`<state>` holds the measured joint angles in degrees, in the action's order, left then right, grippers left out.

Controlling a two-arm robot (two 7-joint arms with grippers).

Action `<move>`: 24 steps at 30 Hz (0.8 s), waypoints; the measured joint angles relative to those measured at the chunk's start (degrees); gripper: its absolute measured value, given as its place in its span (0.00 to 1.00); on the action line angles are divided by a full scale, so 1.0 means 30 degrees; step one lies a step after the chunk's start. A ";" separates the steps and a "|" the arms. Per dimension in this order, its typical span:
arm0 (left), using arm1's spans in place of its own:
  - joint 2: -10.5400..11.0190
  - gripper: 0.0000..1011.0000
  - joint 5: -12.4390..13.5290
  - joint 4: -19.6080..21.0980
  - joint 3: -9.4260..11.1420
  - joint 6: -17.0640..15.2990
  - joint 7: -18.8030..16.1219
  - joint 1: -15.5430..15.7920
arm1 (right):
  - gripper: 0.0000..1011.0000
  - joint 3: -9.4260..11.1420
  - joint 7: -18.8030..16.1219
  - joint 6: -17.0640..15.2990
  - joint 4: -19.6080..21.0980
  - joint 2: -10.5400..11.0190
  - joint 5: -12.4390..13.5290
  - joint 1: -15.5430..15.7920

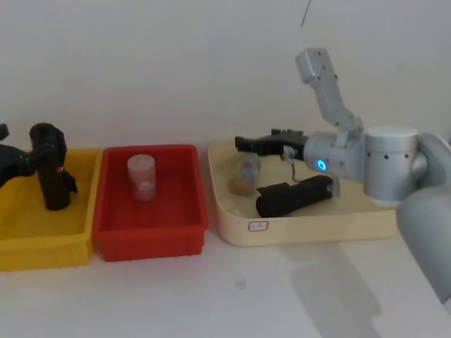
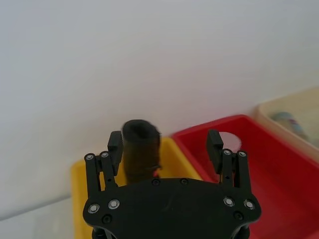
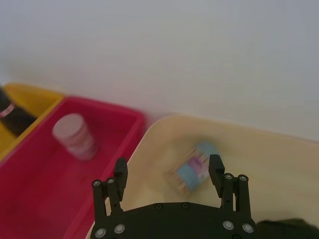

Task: Pick up the garbage bag with the one hand and transfer it to the other hand.

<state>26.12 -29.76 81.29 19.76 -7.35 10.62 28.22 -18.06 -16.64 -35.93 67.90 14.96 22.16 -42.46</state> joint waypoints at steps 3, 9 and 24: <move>0.0072 0.99 -0.0261 -0.0034 0.0006 0.0125 0.0743 0.0035 | 0.99 -0.0055 -0.0690 -0.0116 0.0882 0.0501 0.0228 0.0611; 0.0213 0.99 -0.0862 -0.0133 0.0023 0.0378 0.2457 0.0100 | 0.99 -0.0202 -0.2107 -0.0236 0.2804 0.1655 0.0716 0.1992; 0.0607 0.99 -0.2587 -0.0569 0.0323 0.0959 0.6902 0.0421 | 0.99 -0.0431 -0.4357 -0.0198 0.6089 0.3708 0.1531 0.4513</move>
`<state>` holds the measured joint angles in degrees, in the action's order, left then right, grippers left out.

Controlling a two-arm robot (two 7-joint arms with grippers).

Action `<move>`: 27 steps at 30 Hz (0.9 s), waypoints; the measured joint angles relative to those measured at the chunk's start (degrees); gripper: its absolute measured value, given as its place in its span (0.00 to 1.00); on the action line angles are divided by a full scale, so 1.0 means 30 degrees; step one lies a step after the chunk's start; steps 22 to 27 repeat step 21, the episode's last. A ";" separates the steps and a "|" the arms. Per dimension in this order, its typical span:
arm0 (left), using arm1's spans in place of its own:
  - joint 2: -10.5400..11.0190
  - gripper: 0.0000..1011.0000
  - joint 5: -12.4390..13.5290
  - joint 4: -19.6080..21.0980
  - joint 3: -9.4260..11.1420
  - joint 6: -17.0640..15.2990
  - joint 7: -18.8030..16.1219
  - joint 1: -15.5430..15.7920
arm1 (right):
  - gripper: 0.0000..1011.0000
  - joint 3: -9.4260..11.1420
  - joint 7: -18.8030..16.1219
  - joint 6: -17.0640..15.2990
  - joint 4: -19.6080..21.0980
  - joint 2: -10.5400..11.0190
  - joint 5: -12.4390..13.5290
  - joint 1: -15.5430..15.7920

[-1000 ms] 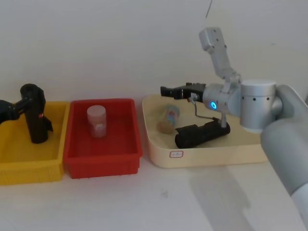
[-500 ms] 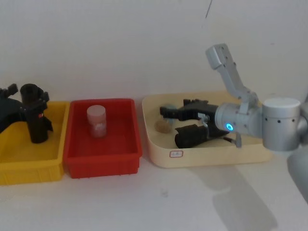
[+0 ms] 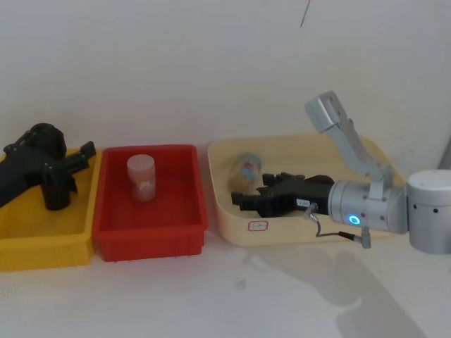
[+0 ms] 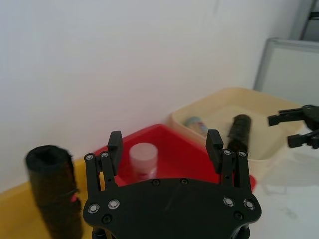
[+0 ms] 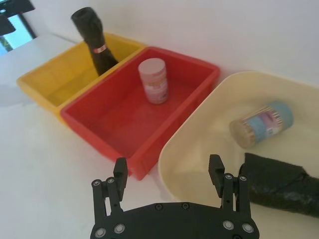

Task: Pick up the garbage bag with the one hand and transfer it to the other hand.

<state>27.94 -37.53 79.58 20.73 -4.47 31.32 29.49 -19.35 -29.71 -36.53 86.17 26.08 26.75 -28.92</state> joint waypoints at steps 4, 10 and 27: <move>0.0067 0.99 -0.0376 -0.0048 0.0083 0.0102 0.0845 0.0050 | 0.99 -0.0027 -0.0274 0.0017 0.0406 0.0254 0.0105 0.0325; 0.0142 0.99 -0.0767 -0.0094 0.0165 0.0214 0.1717 0.0103 | 0.99 -0.0055 -0.0564 0.0038 0.0836 0.0526 0.0227 0.0665; 0.0210 0.99 -0.1132 -0.0142 0.0243 0.0309 0.2525 0.0149 | 0.99 -0.0086 -0.0844 0.0058 0.1248 0.0790 0.0326 0.0981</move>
